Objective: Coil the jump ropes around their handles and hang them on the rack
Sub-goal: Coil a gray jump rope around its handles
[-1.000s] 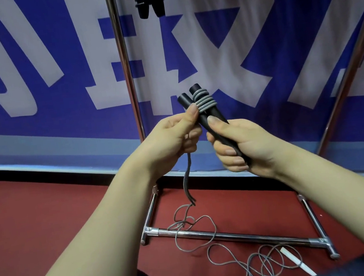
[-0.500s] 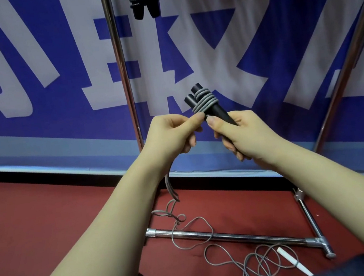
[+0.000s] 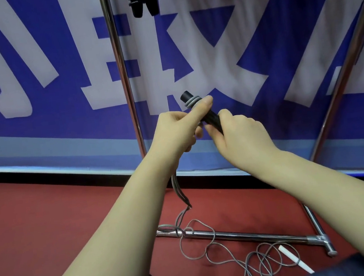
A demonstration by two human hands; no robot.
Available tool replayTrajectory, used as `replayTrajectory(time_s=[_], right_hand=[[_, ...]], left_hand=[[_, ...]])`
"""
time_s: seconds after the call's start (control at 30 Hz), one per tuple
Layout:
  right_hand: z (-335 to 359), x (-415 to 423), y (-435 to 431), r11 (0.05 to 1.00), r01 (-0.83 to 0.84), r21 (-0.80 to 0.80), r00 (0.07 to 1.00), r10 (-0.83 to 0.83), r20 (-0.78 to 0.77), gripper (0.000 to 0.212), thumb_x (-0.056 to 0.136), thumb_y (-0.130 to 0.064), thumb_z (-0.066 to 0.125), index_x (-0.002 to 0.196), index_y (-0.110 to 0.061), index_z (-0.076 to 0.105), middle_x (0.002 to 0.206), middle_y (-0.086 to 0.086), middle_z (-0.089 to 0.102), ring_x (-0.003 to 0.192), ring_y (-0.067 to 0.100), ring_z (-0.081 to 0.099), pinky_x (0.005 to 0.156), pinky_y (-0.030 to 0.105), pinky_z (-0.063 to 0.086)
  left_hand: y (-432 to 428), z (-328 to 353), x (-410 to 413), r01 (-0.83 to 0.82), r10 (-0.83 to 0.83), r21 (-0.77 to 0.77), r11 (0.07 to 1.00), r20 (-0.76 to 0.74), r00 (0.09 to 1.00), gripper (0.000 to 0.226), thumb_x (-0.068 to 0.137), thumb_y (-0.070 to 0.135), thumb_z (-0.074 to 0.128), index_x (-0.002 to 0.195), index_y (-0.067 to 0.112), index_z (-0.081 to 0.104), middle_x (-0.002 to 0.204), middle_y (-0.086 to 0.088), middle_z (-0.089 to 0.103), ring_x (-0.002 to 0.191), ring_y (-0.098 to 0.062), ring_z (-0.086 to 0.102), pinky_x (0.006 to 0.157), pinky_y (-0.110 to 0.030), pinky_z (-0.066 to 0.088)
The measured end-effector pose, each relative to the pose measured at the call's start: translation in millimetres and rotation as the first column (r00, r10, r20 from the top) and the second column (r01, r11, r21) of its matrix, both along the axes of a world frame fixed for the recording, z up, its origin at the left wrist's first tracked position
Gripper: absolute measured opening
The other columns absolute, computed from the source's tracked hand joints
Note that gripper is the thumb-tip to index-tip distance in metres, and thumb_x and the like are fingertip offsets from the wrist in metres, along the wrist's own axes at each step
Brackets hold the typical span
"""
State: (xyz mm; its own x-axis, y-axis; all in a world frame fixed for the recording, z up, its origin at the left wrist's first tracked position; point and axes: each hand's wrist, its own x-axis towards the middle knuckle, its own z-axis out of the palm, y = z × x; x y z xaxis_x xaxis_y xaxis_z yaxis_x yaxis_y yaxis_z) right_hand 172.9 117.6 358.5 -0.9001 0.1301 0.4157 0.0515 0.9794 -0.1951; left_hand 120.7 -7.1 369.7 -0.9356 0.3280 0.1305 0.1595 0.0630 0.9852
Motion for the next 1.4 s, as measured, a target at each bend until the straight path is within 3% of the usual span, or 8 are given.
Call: replayTrajectory(time_s=[0.2,0.3,0.37,0.47,0.67,0.8,1.23,1.4], right_hand=[[-1.8,0.1,-5.4,0.993,0.037,0.111,0.998,-0.031,-0.05,0.027,0.104,-0.039,0.035,0.095,-0.014,0.027,0.067,-0.006,0.035,0.066,0.029,0.041,0.059,0.036,0.026],[-4.0,4.3,4.1,0.951,-0.155,-0.268,0.988,0.141,-0.068,0.03,0.093,-0.042,0.057,0.097,-0.017,0.042,0.067,-0.003,0.051,0.065,0.025,0.05,0.059,0.037,0.037],[1.3,5.5,7.3,0.648,-0.298,-0.701,0.947,0.295,-0.13,0.031,0.086,-0.04,0.067,0.092,-0.013,0.052,0.066,0.003,0.061,0.059,0.019,0.056,0.058,0.035,0.045],[9.2,8.1,10.2,0.277,-0.269,-0.923,0.891,0.435,-0.129,0.035,0.084,-0.039,0.063,0.092,-0.006,0.056,0.071,0.013,0.067,0.056,0.024,0.062,0.053,0.034,0.051],[12.5,14.0,10.1,-0.005,-0.153,-0.988,0.802,0.584,-0.127,0.038,0.082,-0.036,0.055,0.1,-0.002,0.059,0.063,0.009,0.059,0.036,0.014,0.047,0.032,0.017,0.034],[12.5,13.4,15.5,0.083,-0.252,-0.964,0.799,0.579,-0.159,0.037,0.084,-0.032,0.057,0.102,-0.001,0.063,0.062,0.01,0.059,0.029,0.012,0.036,0.03,0.014,0.022],[9.5,11.6,22.4,0.384,-0.296,-0.875,0.916,0.372,-0.147,0.015,0.096,-0.018,0.06,0.09,-0.004,0.061,0.06,0.013,0.062,0.033,0.017,0.039,0.033,0.019,0.026],[3.9,4.5,26.7,0.637,-0.282,-0.718,0.956,0.251,-0.153,0.013,0.094,-0.021,0.062,0.091,-0.009,0.063,0.059,0.01,0.065,0.036,0.017,0.042,0.039,0.022,0.035]], left_hand=[[-5.6,-4.9,-5.2,0.027,-0.025,0.032,0.999,-0.055,0.998,0.057,0.093,0.042,0.063,0.095,-0.014,0.066,0.055,0.002,0.05,0.046,-0.01,0.03,0.044,-0.017,0.027],[-13.8,-3.1,-8.0,0.125,-0.12,0.098,0.987,-0.052,0.991,0.047,0.097,0.037,0.058,0.088,-0.009,0.068,0.06,0.001,0.047,0.049,-0.01,0.028,0.048,-0.019,0.024],[-19.6,-1.4,-9.1,0.21,-0.204,0.136,0.968,-0.053,0.977,0.041,0.098,0.037,0.053,0.072,0.012,0.071,0.061,0.002,0.044,0.049,-0.009,0.027,0.047,-0.018,0.023],[-23.8,0.3,-9.0,0.314,-0.304,0.179,0.932,-0.079,0.949,0.038,0.091,0.044,0.052,0.068,0.022,0.072,0.063,0.004,0.044,0.051,-0.008,0.027,0.046,-0.015,0.026],[-24.6,-0.9,-7.4,0.433,-0.419,0.139,0.891,-0.115,0.901,0.037,0.093,0.04,0.046,0.075,0.012,0.064,0.065,0.004,0.047,0.051,-0.006,0.03,0.05,-0.016,0.028],[-29.7,-0.3,-8.6,0.478,-0.469,0.128,0.869,-0.099,0.878,0.039,0.093,0.036,0.046,0.099,-0.001,0.057,0.067,0.005,0.052,0.054,-0.008,0.035,0.054,-0.018,0.032],[-23.8,-2.3,-8.4,0.071,-0.07,-0.034,0.997,0.018,0.997,0.046,0.076,0.046,0.074,0.076,0.003,0.059,0.04,-0.001,0.039,0.04,-0.014,0.024,0.041,-0.021,0.02],[-18.0,0.4,-7.8,0.108,-0.108,-0.032,0.994,0.02,0.994,0.035,0.089,0.031,0.07,0.075,0.001,0.06,0.047,-0.001,0.043,0.038,-0.012,0.025,0.039,-0.018,0.023]])
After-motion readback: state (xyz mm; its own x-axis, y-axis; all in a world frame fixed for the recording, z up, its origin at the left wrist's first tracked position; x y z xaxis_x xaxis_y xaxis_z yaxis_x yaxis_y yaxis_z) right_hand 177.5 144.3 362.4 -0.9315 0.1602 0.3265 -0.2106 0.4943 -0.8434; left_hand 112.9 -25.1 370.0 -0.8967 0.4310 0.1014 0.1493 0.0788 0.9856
